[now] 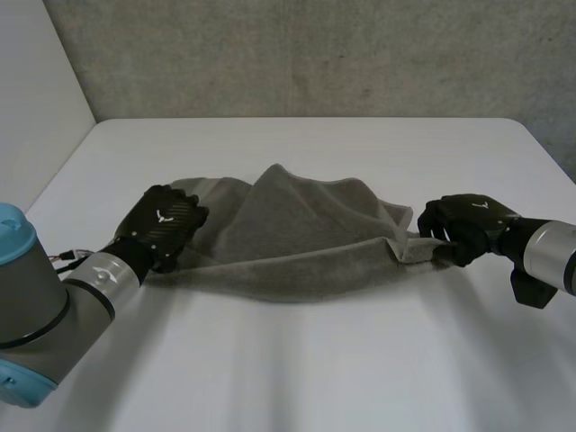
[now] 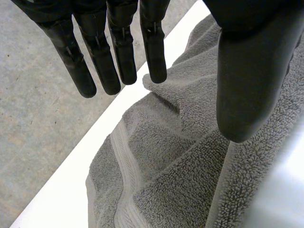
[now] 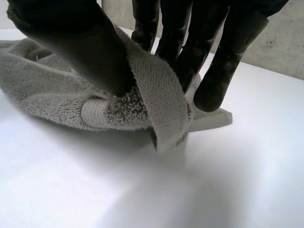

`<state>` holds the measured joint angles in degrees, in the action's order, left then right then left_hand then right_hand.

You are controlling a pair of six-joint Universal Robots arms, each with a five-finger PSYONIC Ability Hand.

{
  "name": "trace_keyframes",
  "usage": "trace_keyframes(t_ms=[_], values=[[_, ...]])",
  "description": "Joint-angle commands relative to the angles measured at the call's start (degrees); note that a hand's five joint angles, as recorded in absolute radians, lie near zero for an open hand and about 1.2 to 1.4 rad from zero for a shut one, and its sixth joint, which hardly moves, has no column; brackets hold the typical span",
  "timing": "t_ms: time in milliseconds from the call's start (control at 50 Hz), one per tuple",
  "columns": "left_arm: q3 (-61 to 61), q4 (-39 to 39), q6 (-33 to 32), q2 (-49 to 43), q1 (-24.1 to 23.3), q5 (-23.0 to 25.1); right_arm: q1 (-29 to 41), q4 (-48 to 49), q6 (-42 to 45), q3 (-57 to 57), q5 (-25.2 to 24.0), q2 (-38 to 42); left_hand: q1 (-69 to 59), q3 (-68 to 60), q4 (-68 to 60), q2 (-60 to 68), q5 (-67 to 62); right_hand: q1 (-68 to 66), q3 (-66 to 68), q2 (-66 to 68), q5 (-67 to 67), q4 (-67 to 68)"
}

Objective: Fold the towel.

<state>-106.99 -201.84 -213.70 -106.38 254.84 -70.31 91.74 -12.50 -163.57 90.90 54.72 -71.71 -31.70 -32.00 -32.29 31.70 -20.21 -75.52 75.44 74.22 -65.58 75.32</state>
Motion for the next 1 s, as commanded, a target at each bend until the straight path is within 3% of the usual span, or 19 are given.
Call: trace_keyframes(t_ms=[20,40,60,100,120,160,280,320,400,600,640,660,700,760,800,820,860,920,1000], values=[[0.3,-0.1,0.8,-0.3,0.0,0.0,-1.1,2.7,-0.4,4.7,-0.1,-4.0,2.6,2.9,3.2,-2.6,1.2,10.8,-10.7,-9.5,10.8,-10.6],[0.2,0.0,1.2,-0.3,0.2,0.0,-1.4,4.2,-0.8,5.7,-0.1,-4.6,2.8,3.1,3.4,-2.8,1.3,20.9,-20.8,-19.6,21.0,-20.7],[0.2,0.0,1.2,-0.3,0.2,0.0,-1.4,4.2,-0.8,5.7,-0.1,-4.6,2.8,3.1,3.4,-2.8,1.3,21.0,-20.9,-19.7,21.1,-20.8],[0.0,0.2,2.0,-0.3,0.7,-0.1,-2.1,7.0,-1.1,7.7,-0.1,-5.9,3.1,3.4,3.7,-3.1,1.7,47.5,-47.4,-46.2,47.5,-47.3],[0.0,0.2,2.0,-0.3,0.7,-0.1,-2.1,7.1,-1.1,7.7,-0.1,-5.9,3.2,3.4,3.7,-3.1,1.7,47.6,-47.5,-46.3,47.7,-47.4],[-0.1,1.4,3.1,-0.3,0.8,0.1,-2.6,8.6,-1.3,9.2,-0.1,-6.4,3.8,4.1,4.4,-3.8,2.3,63.0,-63.0,-61.7,63.1,-62.8],[-0.1,8.1,4.6,1.2,1.4,0.4,-2.4,9.2,-1.3,10.7,-0.1,-7.4,4.0,4.3,4.6,-4.0,2.5,64.9,-64.8,-63.6,65.0,-64.7],[-0.2,13.3,4.9,2.9,3.5,0.9,-2.3,9.2,-1.3,11.4,-0.1,-9.1,5.0,5.3,5.6,-5.0,3.5,65.5,-65.4,-64.2,65.6,-65.3],[-0.7,16.3,4.7,3.9,5.5,1.0,-2.1,9.2,-1.4,12.0,-0.1,-11.7,5.2,5.5,5.8,-5.2,3.7,65.5,-65.4,-64.2,65.6,-65.3],[-2.7,13.9,4.6,5.0,10.4,1.0,-0.1,9.3,-5.9,14.0,2.8,-21.3,5.2,5.5,5.8,-5.2,3.7,65.5,-65.4,-64.2,65.6,-65.3],[-2.7,12.8,4.6,4.5,11.1,0.9,2.9,10.0,-5.9,14.4,8.4,-22.2,5.2,5.5,5.8,-5.2,3.7,65.5,-65.4,-64.2,65.6,-65.3],[-2.7,12.8,4.6,4.5,11.1,0.9,2.9,10.0,-5.9,14.4,8.5,-22.2,5.2,5.5,5.8,-5.2,3.7,65.5,-65.4,-64.2,65.6,-65.3],[-2.7,12.0,4.9,3.6,11.2,0.8,8.2,11.8,-5.0,14.2,16.8,-21.3,5.2,5.5,5.8,-5.2,3.7,65.5,-65.4,-64.2,65.6,-65.3],[-2.6,11.6,4.9,2.8,11.1,0.8,11.7,12.8,-4.7,13.9,21.2,-20.1,5.3,5.6,5.9,-5.3,3.8,65.5,-65.4,-64.2,65.6,-65.3],[-2.4,11.1,5.0,1.5,11.1,0.7,17.8,14.6,-3.5,13.1,29.4,-17.1,5.2,5.5,5.8,-5.2,3.7,65.5,-65.4,-64.2,65.6,-65.3],[-2.4,11.1,5.0,1.5,11.1,0.7,17.9,14.6,-3.5,13.1,29.5,-17.1,5.2,5.5,5.8,-5.2,3.7,65.5,-65.4,-64.2,65.6,-65.3],[-2.2,10.8,5.0,0.7,11.0,0.7,22.6,15.4,-2.1,12.8,36.1,-14.2,5.2,5.5,5.8,-5.2,3.7,65.5,-65.4,-64.2,65.6,-65.3],[-1.8,10.4,5.0,-0.1,10.9,0.8,26.0,15.5,-1.8,13.3,40.1,-12.1,5.2,5.5,5.8,-5.2,3.7,65.5,-65.4,-64.2,65.6,-65.3],[-1.5,8.9,5.0,-0.8,10.9,0.8,28.8,15.7,-1.8,14.4,41.3,-10.9,5.2,5.5,5.8,-5.2,3.7,65.5,-65.4,-64.2,65.6,-65.3]])
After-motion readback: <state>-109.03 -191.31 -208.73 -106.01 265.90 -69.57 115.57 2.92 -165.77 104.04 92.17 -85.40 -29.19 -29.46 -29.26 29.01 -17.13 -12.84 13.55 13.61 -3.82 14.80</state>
